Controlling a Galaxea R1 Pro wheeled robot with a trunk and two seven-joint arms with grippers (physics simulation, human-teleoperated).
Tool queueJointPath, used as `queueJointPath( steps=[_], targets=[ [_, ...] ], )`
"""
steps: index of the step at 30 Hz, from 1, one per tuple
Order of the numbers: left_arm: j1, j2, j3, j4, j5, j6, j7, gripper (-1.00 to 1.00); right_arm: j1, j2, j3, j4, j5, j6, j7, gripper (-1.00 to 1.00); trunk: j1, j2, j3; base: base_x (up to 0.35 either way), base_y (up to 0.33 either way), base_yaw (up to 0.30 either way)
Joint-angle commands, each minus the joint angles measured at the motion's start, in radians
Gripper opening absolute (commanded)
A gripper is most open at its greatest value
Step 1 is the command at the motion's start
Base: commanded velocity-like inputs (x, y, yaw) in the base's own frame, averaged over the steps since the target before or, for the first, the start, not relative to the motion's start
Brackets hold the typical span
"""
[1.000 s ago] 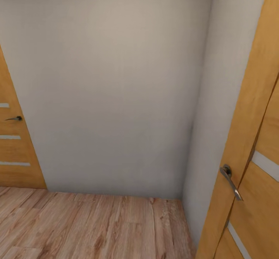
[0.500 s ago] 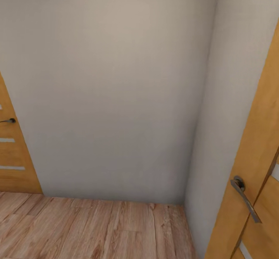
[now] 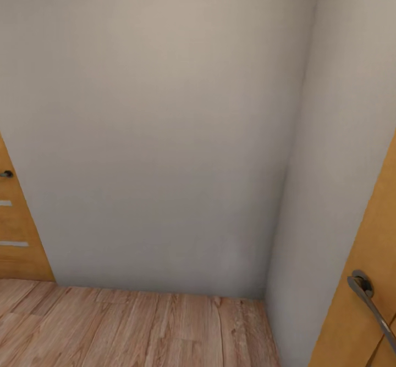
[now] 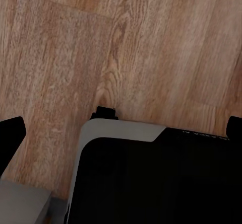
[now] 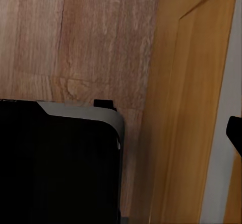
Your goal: Move the two storage containers from the living room to the garage. In the garage, place one container on the floor and stack the other container on top of it (either order is fine).
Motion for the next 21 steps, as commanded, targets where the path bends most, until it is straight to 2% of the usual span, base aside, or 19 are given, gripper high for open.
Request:
queueJointPath(
  steps=[1, 21],
  targets=[
    [-0.001, 0.0, -0.009, 0.001, 0.009, -0.003, 0.0, 1.0, -0.002, 0.0, 0.008, 0.003, 0.001, -0.004, -0.005, 1.0, 0.001, -0.001, -0.002, 0.2, 0.0, 0.128],
    [-0.001, 0.0, -0.009, 0.001, 0.009, -0.003, 0.0, 1.0, -0.002, -0.001, 0.009, 0.003, 0.002, -0.005, -0.006, 1.0, 0.001, -0.001, -0.002, 0.199, 0.0, 0.255]
  ],
)
